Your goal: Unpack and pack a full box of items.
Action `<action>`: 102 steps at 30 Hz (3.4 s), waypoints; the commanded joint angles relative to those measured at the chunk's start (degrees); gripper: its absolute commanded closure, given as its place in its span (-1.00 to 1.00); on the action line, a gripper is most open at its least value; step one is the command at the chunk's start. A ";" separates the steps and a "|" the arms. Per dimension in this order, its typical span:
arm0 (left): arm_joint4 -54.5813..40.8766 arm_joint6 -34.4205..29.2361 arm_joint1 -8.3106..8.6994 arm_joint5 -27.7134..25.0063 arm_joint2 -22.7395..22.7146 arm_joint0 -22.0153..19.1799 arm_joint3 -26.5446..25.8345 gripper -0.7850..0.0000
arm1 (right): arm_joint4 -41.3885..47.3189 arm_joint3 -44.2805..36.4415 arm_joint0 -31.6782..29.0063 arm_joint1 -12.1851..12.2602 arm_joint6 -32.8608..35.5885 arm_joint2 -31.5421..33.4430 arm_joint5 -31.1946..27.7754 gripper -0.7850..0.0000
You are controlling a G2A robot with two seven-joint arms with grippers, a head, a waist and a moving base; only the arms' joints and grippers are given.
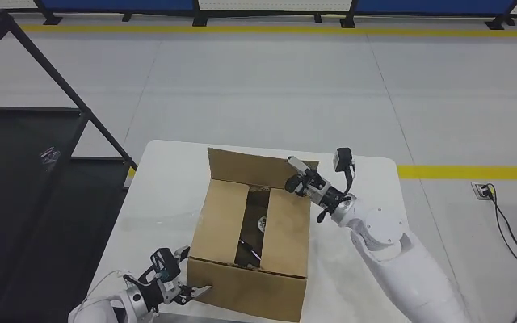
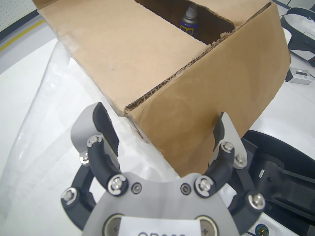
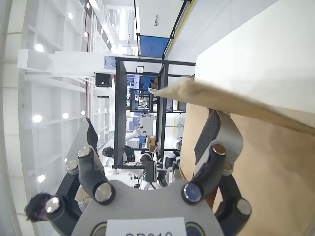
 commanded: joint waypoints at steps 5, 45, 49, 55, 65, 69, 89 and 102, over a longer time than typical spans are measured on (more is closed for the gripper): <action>0.90 2.12 0.21 0.55 0.16 1.07 -0.02 -1.00 | 0.04 10.74 8.10 -3.18 -6.69 -5.41 1.07 -1.00; -12.18 2.93 -0.30 24.79 -2.94 1.88 4.96 -1.00 | -0.77 5.73 3.19 -3.85 23.23 0.77 -8.50 -1.00; -15.50 -1.94 -1.06 29.42 0.60 -1.43 6.70 -1.00 | -0.91 5.57 3.00 -3.86 23.23 0.65 -8.47 -1.00; -13.58 -3.54 -1.51 30.31 4.28 -3.37 6.06 -1.00 | -5.87 3.66 2.59 -4.14 23.99 -2.27 -3.83 -1.00; -11.73 -3.85 -1.90 29.98 7.17 -4.15 4.69 -1.00 | -10.82 6.60 6.23 -5.65 22.14 -7.04 4.40 -1.00; -11.36 -4.15 -2.02 30.09 7.84 -4.36 4.34 -1.00 | -12.53 8.33 7.76 -6.25 21.64 -8.49 6.96 -1.00; -9.44 4.05 -1.02 26.70 -1.99 7.05 -6.02 -1.00 | -1.08 23.79 16.85 -12.34 28.44 -14.35 -0.52 -1.00; -5.30 4.70 -0.56 21.84 -5.32 16.55 -16.58 -1.00 | 6.28 24.78 21.24 -17.45 28.62 -18.16 -7.39 -1.00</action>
